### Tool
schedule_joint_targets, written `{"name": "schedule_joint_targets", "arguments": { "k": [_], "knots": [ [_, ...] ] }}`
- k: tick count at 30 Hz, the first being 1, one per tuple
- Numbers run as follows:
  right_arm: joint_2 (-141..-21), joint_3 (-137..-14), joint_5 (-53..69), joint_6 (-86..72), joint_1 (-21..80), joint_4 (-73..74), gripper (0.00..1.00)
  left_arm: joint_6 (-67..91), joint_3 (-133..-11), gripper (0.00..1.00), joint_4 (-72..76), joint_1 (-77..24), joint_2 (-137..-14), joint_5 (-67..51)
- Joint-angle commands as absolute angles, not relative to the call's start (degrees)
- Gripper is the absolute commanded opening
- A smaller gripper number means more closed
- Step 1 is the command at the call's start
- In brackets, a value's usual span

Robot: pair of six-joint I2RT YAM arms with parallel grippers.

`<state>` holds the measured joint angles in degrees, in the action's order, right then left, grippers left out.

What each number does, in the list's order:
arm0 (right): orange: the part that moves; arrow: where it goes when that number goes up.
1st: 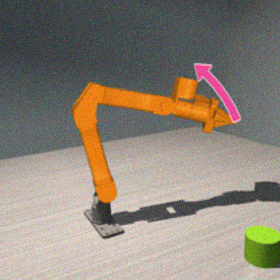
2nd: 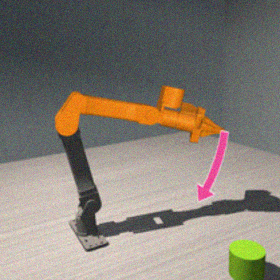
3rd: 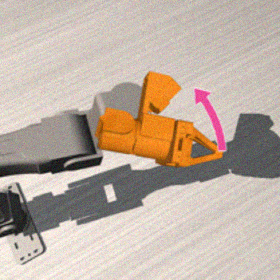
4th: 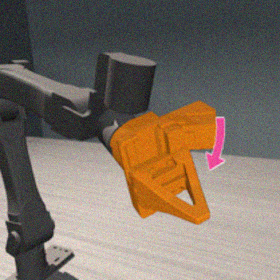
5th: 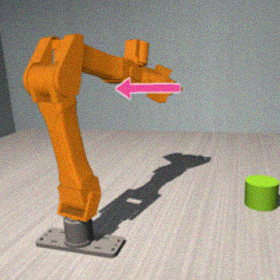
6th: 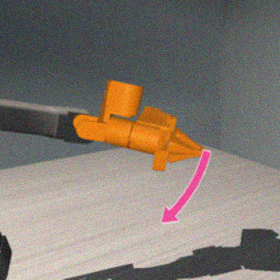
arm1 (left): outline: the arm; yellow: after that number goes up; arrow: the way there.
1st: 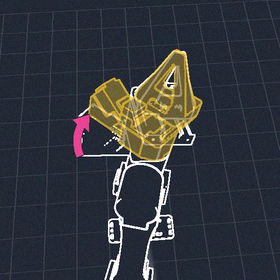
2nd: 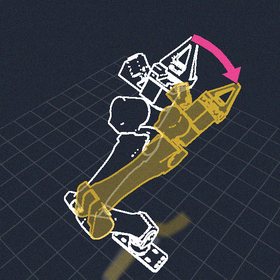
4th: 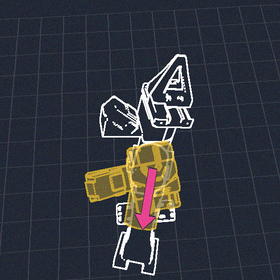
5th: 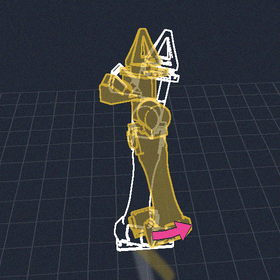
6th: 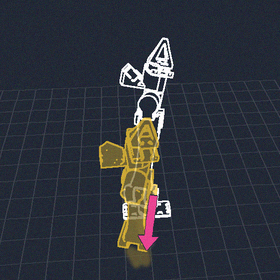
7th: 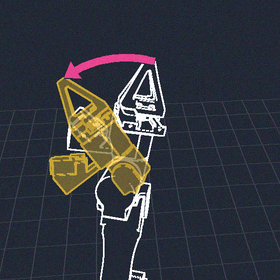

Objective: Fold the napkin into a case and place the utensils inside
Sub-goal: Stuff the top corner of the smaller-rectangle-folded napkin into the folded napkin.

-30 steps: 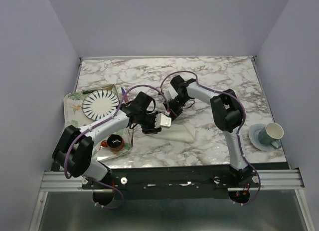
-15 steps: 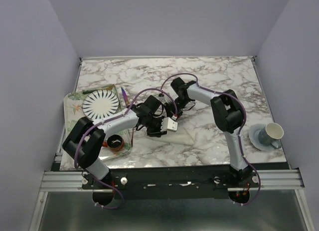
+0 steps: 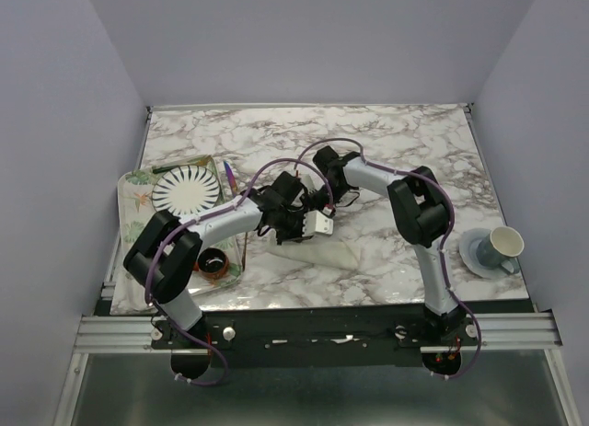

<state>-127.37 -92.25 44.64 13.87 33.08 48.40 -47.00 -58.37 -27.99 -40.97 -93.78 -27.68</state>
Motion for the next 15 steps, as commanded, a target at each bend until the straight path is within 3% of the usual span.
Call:
{"name": "schedule_joint_targets", "arguments": {
  "k": [1, 15],
  "knots": [
    [-125.07, -90.97, 46.23, 15.38, 34.19, 47.72, 0.01, -46.14, -60.38, 0.00, -25.40, -41.22, -95.10, -25.93],
    [-124.54, -90.35, 46.67, 15.91, 34.89, 47.37, 0.01, -46.23, -59.50, 0.00, -21.45, -41.40, -98.61, -22.24]
  ]
}}
